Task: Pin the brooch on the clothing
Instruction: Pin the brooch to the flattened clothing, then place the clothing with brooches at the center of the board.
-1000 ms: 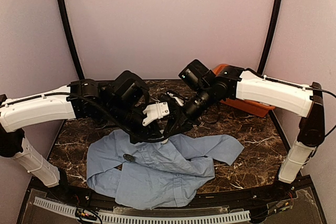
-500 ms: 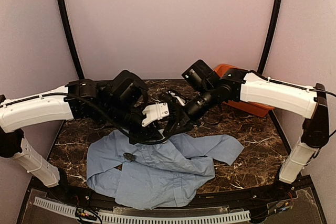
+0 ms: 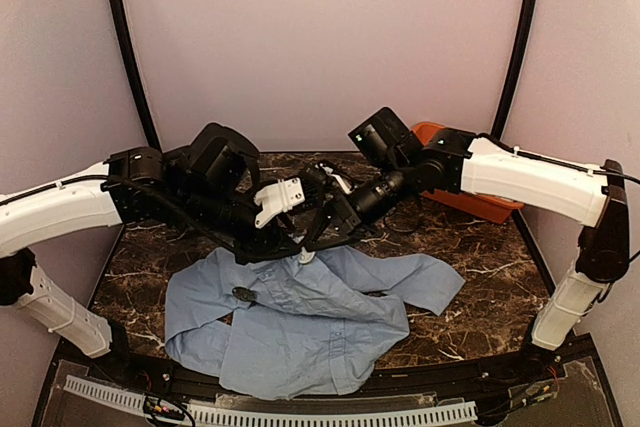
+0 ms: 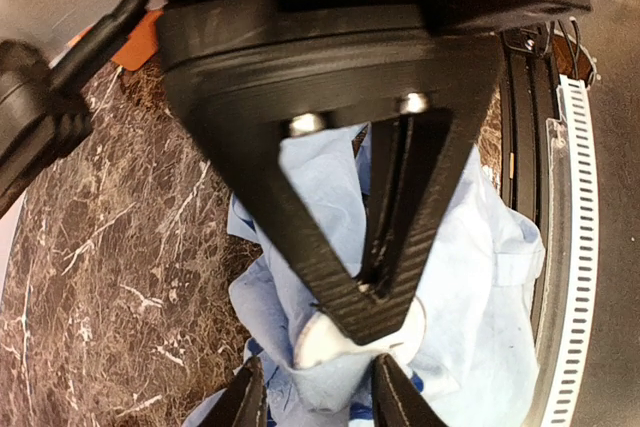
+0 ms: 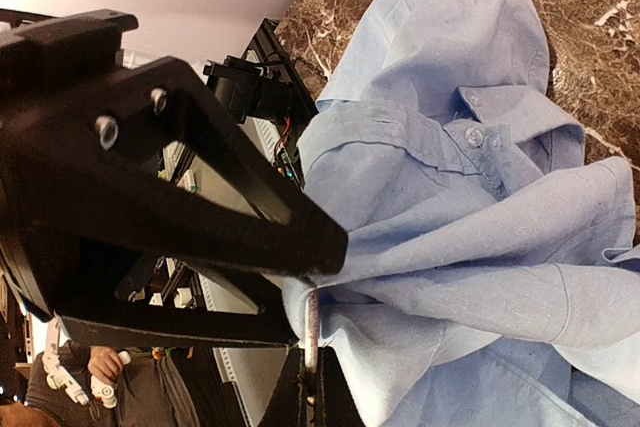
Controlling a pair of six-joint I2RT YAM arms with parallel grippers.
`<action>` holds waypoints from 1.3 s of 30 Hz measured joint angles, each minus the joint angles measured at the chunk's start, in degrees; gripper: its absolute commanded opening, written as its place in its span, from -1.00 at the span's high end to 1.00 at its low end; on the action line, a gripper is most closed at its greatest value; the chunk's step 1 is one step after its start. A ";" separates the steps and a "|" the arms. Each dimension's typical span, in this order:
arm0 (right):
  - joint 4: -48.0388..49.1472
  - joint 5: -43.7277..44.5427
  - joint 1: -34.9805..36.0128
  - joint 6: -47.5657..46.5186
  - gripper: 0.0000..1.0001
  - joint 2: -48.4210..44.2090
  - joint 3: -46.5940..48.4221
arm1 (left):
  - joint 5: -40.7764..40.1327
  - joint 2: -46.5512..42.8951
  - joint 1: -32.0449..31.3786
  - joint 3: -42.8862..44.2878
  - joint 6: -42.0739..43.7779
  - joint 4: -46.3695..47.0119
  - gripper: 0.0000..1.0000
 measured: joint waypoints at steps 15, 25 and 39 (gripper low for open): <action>1.75 -0.72 -0.37 -0.37 1.00 -0.26 -0.37 | 1.07 -5.16 3.76 -4.11 -2.27 4.22 -0.20; 6.01 -2.08 -1.90 3.61 1.00 -2.29 -5.01 | -0.96 -7.48 4.94 -5.40 -3.50 6.19 -0.31; 30.12 -7.80 -4.26 31.74 0.54 -6.08 -19.08 | -3.32 -7.58 5.03 -9.97 -4.52 6.01 -0.35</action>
